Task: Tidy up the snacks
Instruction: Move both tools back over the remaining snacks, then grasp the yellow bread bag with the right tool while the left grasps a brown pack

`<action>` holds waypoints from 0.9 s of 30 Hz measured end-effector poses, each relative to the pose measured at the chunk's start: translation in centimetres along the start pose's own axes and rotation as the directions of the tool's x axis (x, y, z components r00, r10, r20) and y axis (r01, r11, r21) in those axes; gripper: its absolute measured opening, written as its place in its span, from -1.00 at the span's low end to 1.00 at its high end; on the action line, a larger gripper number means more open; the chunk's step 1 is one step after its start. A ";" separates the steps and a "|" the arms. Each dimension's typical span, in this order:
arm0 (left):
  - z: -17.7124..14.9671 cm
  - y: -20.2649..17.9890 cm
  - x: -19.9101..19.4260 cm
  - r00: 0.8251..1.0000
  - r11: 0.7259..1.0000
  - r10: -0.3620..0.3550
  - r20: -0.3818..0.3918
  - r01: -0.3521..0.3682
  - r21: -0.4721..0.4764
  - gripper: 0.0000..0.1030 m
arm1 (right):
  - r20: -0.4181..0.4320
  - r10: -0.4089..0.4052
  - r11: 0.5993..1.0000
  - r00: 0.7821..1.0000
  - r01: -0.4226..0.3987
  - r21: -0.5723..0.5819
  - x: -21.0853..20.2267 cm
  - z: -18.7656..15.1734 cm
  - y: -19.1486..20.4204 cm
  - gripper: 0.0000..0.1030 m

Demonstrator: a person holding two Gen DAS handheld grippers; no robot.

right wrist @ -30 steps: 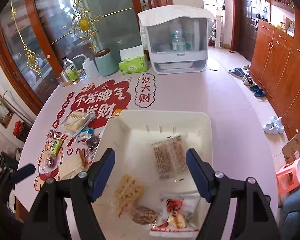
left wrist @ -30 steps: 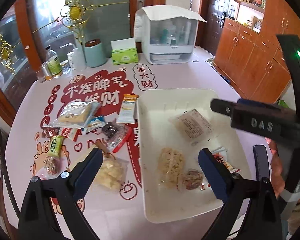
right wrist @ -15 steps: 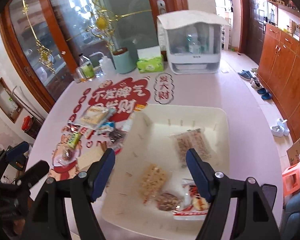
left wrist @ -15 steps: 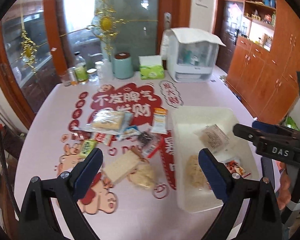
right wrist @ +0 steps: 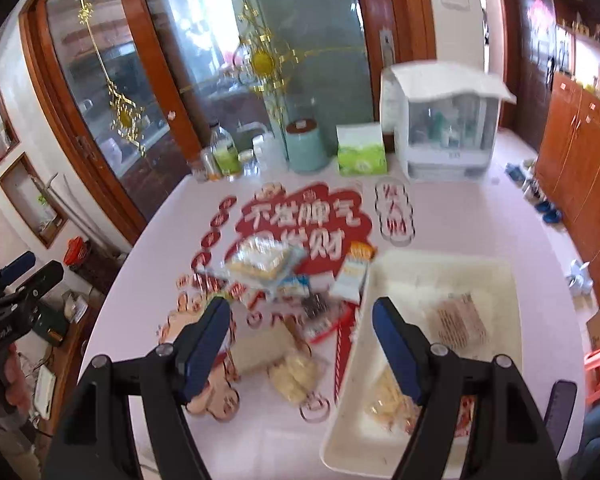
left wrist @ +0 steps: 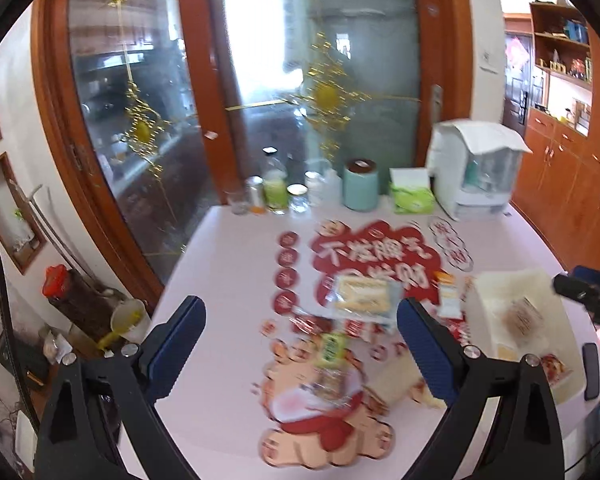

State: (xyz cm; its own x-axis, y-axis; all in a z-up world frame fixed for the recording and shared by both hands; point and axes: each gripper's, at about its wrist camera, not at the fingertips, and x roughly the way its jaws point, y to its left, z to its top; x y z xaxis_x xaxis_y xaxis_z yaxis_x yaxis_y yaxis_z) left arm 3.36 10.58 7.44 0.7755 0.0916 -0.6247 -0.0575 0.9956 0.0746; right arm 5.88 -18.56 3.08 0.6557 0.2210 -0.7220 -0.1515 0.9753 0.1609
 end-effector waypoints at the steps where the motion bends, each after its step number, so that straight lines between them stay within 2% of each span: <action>1: 0.4 1.3 0.3 1.000 1.000 0.001 0.004 -0.001 -0.004 0.87 | 0.027 -0.013 1.000 1.000 0.013 0.004 -0.3 0.5 0.9 0.44; 5: 1.5 4.8 2.0 1.000 1.000 -0.024 -0.001 0.024 0.000 0.88 | 0.119 -0.052 0.998 0.992 0.046 0.050 -0.8 2.4 3.3 0.44; 10: 2.2 6.7 5.3 0.998 0.998 -0.055 -0.033 0.056 0.042 0.88 | 0.153 -0.109 0.992 0.982 0.096 0.087 0.1 4.4 5.3 0.44; 13: 2.6 6.8 7.7 0.994 0.994 -0.084 -0.064 0.088 0.064 0.88 | 0.076 -0.117 0.991 0.990 0.112 0.069 1.7 5.7 6.0 0.44; 20: 2.7 5.6 16.9 0.975 0.987 -0.134 -0.180 0.147 0.061 0.88 | -0.046 -0.190 0.982 0.981 0.189 -0.028 7.7 8.1 6.5 0.45; 23: 1.5 4.9 21.8 0.953 0.984 -0.165 -0.255 0.177 0.026 0.88 | -0.123 -0.181 0.983 0.976 0.179 -0.028 12.0 7.9 5.5 0.45; 25: 0.2 4.6 25.5 0.931 0.985 -0.164 -0.326 0.174 0.003 0.88 | -0.180 -0.129 0.992 0.975 0.127 -0.020 15.0 7.4 5.0 0.45; 27: -0.9 4.6 27.9 0.919 0.987 -0.152 -0.364 0.160 -0.009 0.88 | -0.249 -0.088 0.996 0.965 0.094 0.013 18.8 6.8 4.2 0.45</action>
State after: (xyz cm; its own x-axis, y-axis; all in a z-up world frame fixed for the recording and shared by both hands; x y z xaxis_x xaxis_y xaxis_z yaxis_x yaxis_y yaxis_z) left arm 24.18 17.71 -10.30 0.4925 -0.0592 -0.8683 0.0613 0.9976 -0.0332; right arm 22.57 -10.27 -5.22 0.4617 0.1266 -0.8780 -0.0799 0.9917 0.1009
